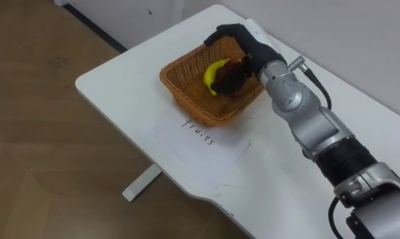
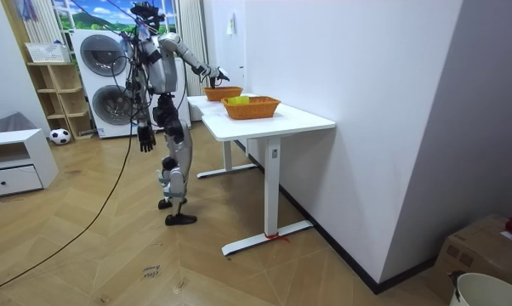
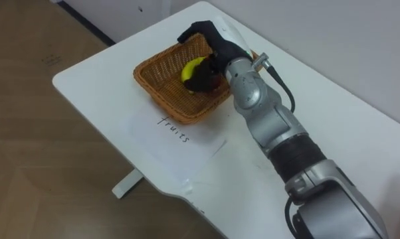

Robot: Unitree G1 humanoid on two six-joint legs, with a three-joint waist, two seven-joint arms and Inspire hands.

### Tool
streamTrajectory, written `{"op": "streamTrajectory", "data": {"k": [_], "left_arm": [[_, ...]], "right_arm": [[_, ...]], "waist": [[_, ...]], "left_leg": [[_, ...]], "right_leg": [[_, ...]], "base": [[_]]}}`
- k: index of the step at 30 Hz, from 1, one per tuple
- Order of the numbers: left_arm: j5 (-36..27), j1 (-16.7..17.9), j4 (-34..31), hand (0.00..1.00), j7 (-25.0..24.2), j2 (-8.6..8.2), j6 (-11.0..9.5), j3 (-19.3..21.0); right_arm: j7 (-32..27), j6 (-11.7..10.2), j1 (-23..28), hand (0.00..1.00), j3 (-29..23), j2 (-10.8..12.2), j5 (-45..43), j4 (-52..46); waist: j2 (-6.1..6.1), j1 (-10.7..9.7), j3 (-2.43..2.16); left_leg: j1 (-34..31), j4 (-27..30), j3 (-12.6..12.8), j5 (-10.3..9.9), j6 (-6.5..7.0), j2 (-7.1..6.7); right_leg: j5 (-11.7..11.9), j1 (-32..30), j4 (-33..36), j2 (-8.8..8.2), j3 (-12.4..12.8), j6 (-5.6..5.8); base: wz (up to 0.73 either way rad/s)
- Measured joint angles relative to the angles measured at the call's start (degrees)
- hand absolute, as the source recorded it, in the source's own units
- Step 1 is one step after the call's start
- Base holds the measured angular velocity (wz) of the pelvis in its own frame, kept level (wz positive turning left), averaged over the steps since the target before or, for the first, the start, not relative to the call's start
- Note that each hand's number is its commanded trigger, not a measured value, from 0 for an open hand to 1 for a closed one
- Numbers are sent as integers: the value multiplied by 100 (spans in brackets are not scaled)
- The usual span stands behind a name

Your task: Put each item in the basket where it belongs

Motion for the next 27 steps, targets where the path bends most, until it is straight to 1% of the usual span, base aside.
{"op": "streamTrajectory", "data": {"k": [3, 6, 8, 10, 11, 14, 18, 21, 23, 24, 25, 26, 27], "left_arm": [[-3, -36, 4, 0, -73, -1, -1, 0], [-12, -100, 27, 0, -70, -2, -1, -2], [-9, -151, 53, 0, -63, -13, 0, 1], [-8, -219, 135, 0, -60, -25, 2, 0], [-8, -248, 182, 0, -50, -20, 5, 2], [-1, -248, 173, 0, -48, -10, 12, 12], [10, -249, 139, 0, -47, -16, 20, 18], [12, -302, 174, 0, -46, -10, 19, 16], [11, -361, 213, 0, -47, -3, 19, 53], [10, -387, 213, 0, -48, -4, 10, 128], [-16, -412, 212, 0, -44, 8, -10, 164], [-18, -418, 212, 0, -39, 15, -15, 172], [-19, -416, 213, 0, -13, 25, -22, 177]], "right_arm": [[0, -46, 0, 0, -5, -2, 46, 0], [0, -58, 0, 0, -5, -2, 60, 0], [0, -60, -2, 0, -27, -1, 58, -1], [-3, -60, -34, 0, -71, -1, 56, -14], [-7, -60, -73, 0, -71, -1, 57, -14], [-43, -58, -98, 0, -72, -11, 34, -96], [-50, -57, -98, 0, -148, -24, 27, -559], [-159, -71, -98, 0, -202, -46, -45, -778], [-168, -88, -98, 0, -276, -56, -215, -875], [-168, -88, -98, 0, -340, -93, -291, -960], [-168, -88, -97, 0, -389, -192, -318, -1097], [-168, -88, -98, 0, -405, -253, -317, -1164], [-168, -87, -98, 0, -449, -346, -318, -1260]], "waist": [[25, -5, 5], [80, -4, 12], [146, -4, 2], [264, -13, -8], [291, -22, -22], [366, -45, -45], [399, -190, -58], [441, -377, -62], [454, -466, -63], [457, -553, -64], [461, -669, -64], [466, -708, -65], [482, -782, -77]], "left_leg": [[1, 4, -6, 0, 0, -6], [-4, 7, -9, 0, 1, -7], [-9, 6, -8, -1, 4, -7], [-8, -4, -12, 6, 20, -4], [-8, -9, -12, 10, 26, -5], [-12, -2, -3, 14, 32, -5], [-29, 24, 14, 16, 33, -2], [-3, 59, 69, 16, 33, -11], [20, 54, 171, 16, 33, -1], [18, 52, 212, 15, 34, 1], [11, 43, 247, 15, 34, 5], [19, 44, 278, 15, 34, 9], [41, 46, 332, 14, 35, 16]], "right_leg": [[0, 6, -2, -10, -56, 0], [0, 12, -1, -23, -103, 1], [0, 10, 1, -35, -115, 1], [-1, 6, 10, -53, -115, 3], [-1, 2, 12, -58, -114, 4], [-2, -11, 18, -59, -104, 4], [-2, -61, 15, -52, 4, 5], [-2, -27, 13, -68, 39, 5], [-2, -39, 9, -68, 128, 6], [-1, -60, 14, -65, 178, 7], [2, -76, 26, -66, 192, 11], [3, -78, 33, -66, 211, 12], [4, -77, 41, -62, 244, 14]], "base": [[0], [0], [0], [0], [0], [0], [-1], [-3], [-18], [-16], [-15], [-16], [-24]]}}
